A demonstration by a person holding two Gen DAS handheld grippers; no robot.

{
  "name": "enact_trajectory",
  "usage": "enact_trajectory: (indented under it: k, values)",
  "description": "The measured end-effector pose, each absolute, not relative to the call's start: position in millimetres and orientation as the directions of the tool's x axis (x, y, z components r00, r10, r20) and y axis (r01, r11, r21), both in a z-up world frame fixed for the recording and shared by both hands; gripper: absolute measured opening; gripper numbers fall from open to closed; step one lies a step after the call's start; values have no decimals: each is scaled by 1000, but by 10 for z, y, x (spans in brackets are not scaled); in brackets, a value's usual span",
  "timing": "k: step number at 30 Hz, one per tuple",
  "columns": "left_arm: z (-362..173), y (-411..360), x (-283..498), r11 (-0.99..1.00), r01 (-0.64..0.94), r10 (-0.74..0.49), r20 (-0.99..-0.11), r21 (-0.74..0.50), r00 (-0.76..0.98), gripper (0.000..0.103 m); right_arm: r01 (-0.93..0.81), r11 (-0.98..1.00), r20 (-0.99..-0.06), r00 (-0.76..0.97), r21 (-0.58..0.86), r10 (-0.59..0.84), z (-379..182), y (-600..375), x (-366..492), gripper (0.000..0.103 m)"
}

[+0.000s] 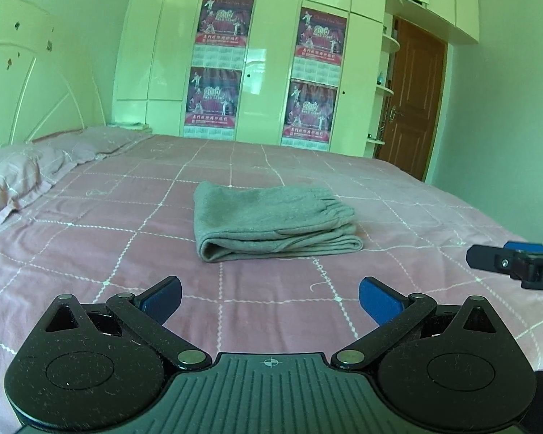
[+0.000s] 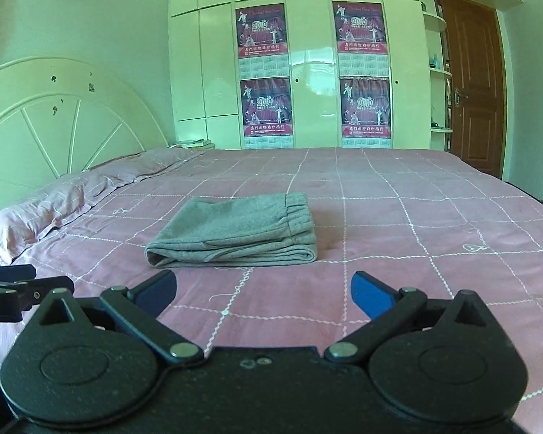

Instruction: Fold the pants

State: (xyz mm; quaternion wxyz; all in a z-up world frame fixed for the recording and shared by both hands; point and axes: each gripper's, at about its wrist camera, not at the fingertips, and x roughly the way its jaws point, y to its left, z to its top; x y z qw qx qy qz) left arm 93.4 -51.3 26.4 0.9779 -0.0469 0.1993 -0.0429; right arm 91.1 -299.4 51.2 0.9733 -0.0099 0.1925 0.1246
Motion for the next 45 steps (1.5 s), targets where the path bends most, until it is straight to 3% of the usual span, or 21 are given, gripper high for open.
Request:
enact_trajectory:
  k: [6, 13, 45]
  values:
    - [140, -508, 906, 993, 75, -104, -373, -90, 922, 103, -220, 975, -345, 913, 28, 216, 262, -3040, 837, 97]
    - [24, -550, 910, 995, 62, -89, -384, -82, 919, 103, -201, 979, -377, 904, 38, 200, 138, -3084, 869, 97]
    - [6, -561, 831, 994, 89, -109, -384, -69, 917, 103, -239, 971, -398, 888, 29, 231, 153, -3027, 817, 97]
